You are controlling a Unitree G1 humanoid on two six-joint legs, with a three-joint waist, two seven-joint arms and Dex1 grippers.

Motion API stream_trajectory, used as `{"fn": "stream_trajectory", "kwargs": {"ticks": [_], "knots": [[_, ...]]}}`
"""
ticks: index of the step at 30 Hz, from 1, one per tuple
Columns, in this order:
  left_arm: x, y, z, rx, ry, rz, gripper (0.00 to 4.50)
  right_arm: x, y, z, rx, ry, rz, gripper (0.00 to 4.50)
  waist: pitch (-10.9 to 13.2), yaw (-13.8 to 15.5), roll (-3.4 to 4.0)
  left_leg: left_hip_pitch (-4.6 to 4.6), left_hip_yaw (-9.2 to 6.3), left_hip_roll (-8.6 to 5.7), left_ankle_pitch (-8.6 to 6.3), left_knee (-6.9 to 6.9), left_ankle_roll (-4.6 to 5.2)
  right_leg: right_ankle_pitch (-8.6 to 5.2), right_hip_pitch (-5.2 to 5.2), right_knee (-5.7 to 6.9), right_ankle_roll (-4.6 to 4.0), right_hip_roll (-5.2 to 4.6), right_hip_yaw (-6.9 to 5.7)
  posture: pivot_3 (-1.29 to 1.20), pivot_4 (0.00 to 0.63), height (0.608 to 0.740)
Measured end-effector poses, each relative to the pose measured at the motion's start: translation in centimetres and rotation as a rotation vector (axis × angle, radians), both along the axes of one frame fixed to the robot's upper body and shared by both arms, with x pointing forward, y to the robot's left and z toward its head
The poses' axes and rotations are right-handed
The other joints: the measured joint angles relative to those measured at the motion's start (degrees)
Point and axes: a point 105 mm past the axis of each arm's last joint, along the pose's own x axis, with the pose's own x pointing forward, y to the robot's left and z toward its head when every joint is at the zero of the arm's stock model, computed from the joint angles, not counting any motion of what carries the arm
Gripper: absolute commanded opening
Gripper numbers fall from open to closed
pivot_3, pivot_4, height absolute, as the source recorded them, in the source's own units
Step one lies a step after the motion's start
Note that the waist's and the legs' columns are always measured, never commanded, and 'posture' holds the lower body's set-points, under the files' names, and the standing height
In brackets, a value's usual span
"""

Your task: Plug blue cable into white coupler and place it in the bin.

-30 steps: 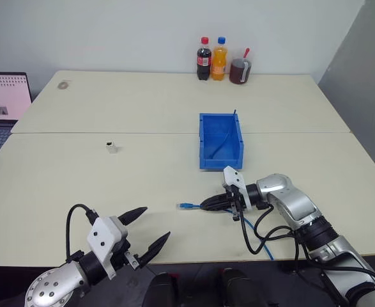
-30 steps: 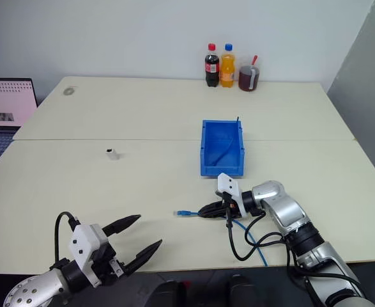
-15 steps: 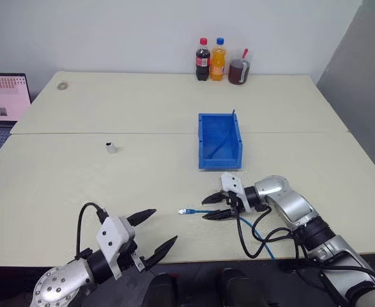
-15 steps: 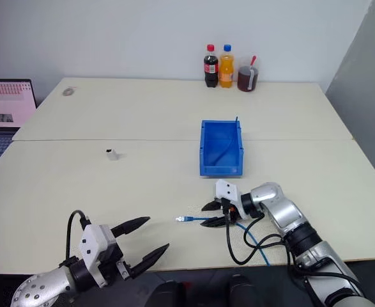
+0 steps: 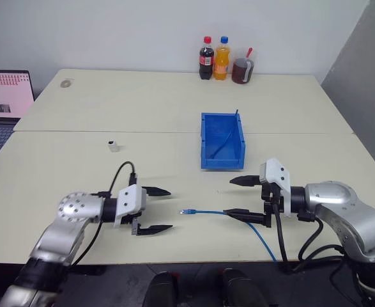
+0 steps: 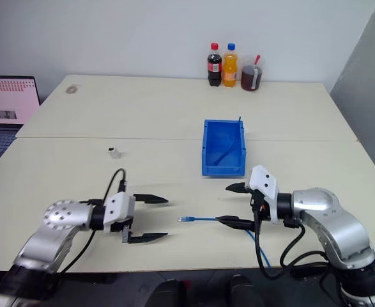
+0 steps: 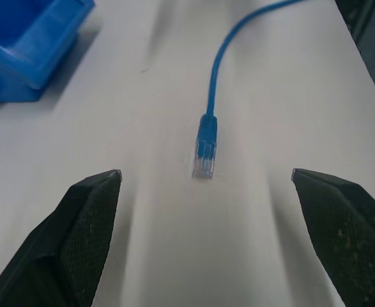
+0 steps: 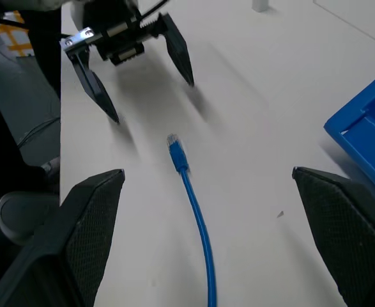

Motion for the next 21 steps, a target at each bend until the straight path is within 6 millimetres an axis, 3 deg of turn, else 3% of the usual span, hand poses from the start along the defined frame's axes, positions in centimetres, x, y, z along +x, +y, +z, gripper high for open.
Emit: {"fn": "stream_trajectory", "kwargs": {"ticks": [3, 11, 12, 14, 21], "knots": [[0.7, -1.1, -1.4, 0.036, 0.043, -0.106, 4.5, -0.7, -0.4, -0.8, -0.011, 0.029, -0.067, 4.48, 0.0, 0.04, 0.0, -0.13, -0.01, -0.02, 0.0, 0.14, 0.0, 0.01, -0.01, 0.0, 0.0, 0.0, -0.07, 0.0, 0.15, 0.74], [2.5, -2.9, -1.7, 0.032, 0.043, -0.22, 4.5, -1.4, -1.1, -0.5, -0.01, 0.019, -0.181, 4.48, -0.08, -0.02, -0.01, -0.09, -0.04, -0.02, 0.0, 0.25, 0.01, 0.07, 0.09, 0.03, 0.14, 0.01, -0.06, 0.0, 0.15, 0.74], [2.6, -3.1, -1.7, 0.036, 0.034, -0.233, 4.14, -1.4, -1.2, -0.5, -0.01, 0.019, -0.192, 4.5, -0.1, -0.02, 0.0, -0.09, -0.04, -0.04, 0.0, 0.26, 0.01, 0.08, 0.1, 0.02, 0.16, 0.0, -0.05, 0.0, 0.15, 0.74], [2.5, -3.2, -1.8, 0.046, 0.03, -0.256, 3.95, -1.5, -1.4, -0.5, -0.01, 0.015, -0.21, 4.5, -0.18, -0.02, 0.0, -0.07, -0.05, -0.04, 0.0, 0.26, 0.01, 0.08, 0.12, 0.02, 0.16, 0.0, -0.06, 0.0, 0.15, 0.74], [2.0, -3.0, -2.1, 0.071, 0.038, -0.302, 2.54, -1.4, -2.1, -0.7, -0.025, 0.017, -0.259, 4.5, -0.39, -0.05, 0.17, 0.02, -0.07, 0.0, 0.0, 0.27, 0.02, 0.1, 0.15, 0.08, 0.17, 0.04, -0.05, 0.0, 0.15, 0.74]]}}
